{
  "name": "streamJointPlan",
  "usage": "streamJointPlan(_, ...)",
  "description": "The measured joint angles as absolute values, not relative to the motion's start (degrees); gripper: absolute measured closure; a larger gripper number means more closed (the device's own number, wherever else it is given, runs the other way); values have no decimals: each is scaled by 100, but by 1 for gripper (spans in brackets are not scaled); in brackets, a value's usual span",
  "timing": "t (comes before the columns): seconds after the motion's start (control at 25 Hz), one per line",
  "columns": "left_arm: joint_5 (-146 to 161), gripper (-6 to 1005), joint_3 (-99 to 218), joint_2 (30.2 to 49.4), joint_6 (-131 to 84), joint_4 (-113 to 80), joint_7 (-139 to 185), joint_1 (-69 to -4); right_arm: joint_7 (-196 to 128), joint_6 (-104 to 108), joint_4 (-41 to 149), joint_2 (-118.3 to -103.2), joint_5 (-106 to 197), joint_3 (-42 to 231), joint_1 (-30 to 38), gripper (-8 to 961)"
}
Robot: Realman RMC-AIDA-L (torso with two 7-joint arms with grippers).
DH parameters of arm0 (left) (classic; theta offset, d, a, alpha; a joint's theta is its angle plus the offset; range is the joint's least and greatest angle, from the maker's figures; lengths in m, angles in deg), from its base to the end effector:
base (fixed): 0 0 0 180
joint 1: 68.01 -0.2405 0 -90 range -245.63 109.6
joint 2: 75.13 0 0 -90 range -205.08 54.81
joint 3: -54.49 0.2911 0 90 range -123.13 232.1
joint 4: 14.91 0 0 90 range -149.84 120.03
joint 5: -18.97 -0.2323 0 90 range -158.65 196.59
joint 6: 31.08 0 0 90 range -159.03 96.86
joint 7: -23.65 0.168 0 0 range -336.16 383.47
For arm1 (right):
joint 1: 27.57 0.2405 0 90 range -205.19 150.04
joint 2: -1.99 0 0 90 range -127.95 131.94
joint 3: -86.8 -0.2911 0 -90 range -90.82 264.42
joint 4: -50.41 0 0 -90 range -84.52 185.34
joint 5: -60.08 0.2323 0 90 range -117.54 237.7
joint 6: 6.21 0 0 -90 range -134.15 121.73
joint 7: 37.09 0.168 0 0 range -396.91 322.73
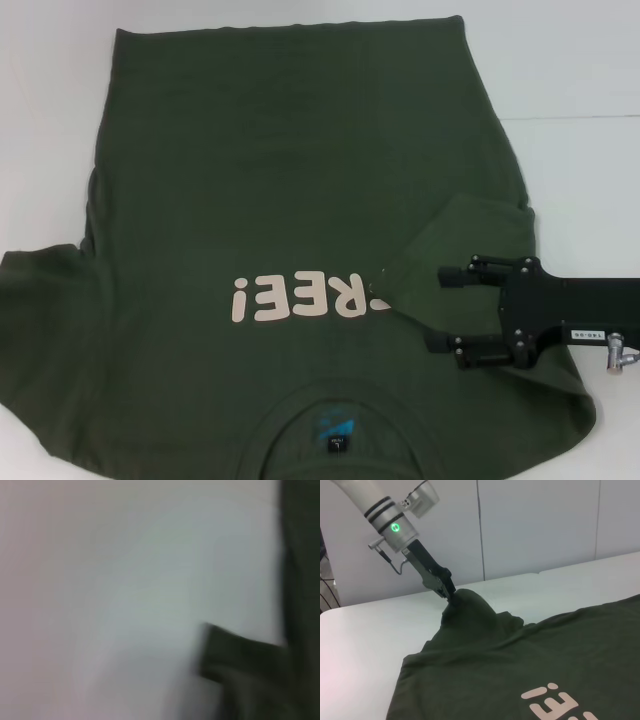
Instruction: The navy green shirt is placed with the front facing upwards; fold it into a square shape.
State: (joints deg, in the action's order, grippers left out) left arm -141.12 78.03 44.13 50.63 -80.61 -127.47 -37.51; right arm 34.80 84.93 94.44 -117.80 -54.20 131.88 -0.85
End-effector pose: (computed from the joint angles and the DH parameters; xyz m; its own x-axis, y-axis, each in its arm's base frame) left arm -0.4005 0.3747 0.0928 0.0202 0.8456 0.5334 0.9062 0.2099 -0.3671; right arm 0.2932 0.3554 -0.0368 0.8868 -0.1822 -0.4248 -0.2852 -0.9389 -0.1927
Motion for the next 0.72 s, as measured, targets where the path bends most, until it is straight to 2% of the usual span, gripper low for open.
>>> streamJointPlan(0.16,-13225,983,7804,4389,5808,-8068,-12696,-3680,3480,8494,9444,-11780,-5423,13188,-87,92)
streamJointPlan(0.32,-12607,983,7891,4445,6172,-7932,-12681,-3521,3480,8493,9444,-11780,-5427,13189,-94,92)
streamJointPlan(0.56,-12467,983,8342,4556,5966,-7282,-12655,-3220,3480,8493,9421,-11780,-5432,13176,-109,92)
streamJointPlan(0.72,-12461,983,8516,4534,5605,-6795,-12624,-3075,3465,8493,9382,-11780,-5436,13163,-112,93)
